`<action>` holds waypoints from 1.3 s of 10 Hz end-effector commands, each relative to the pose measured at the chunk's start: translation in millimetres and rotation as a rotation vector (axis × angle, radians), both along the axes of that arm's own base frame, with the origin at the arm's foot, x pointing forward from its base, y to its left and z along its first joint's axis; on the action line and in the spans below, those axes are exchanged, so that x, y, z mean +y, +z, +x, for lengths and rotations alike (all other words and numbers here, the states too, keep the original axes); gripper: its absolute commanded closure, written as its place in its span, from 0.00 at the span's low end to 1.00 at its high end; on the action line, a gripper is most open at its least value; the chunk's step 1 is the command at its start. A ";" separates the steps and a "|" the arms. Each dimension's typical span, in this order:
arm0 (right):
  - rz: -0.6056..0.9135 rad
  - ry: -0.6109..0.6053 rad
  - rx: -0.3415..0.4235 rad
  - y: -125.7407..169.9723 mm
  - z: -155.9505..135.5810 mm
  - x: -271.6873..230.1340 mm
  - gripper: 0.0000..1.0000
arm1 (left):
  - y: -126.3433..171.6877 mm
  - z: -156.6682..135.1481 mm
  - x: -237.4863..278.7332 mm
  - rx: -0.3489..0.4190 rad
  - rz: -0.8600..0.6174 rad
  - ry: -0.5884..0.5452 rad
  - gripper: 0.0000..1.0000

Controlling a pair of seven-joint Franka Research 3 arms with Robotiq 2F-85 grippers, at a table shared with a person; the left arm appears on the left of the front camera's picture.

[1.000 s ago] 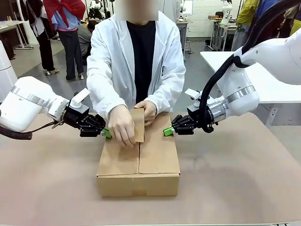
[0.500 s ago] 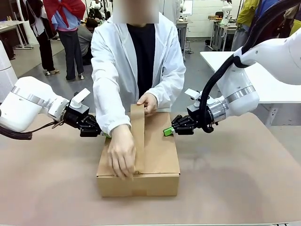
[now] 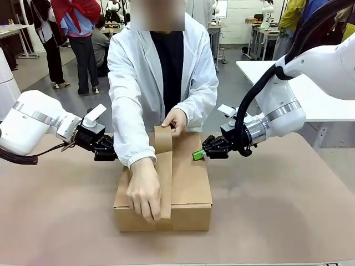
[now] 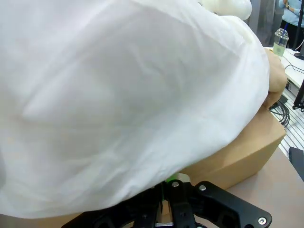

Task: Wrap the clocks to prevent damage.
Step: After the human seals the box with tape, release both hands from the side flaps of the Package Box.

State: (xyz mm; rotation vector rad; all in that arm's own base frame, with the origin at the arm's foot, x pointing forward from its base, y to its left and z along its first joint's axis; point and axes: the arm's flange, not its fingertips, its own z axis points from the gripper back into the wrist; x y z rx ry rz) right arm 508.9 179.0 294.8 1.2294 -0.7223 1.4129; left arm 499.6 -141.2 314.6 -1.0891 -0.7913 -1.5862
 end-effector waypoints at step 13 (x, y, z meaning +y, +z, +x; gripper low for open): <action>-0.020 -0.017 -0.004 -3.4 -2.2 0.3 0.99 | -1.8 -0.5 -1.4 -0.007 0.011 0.005 0.99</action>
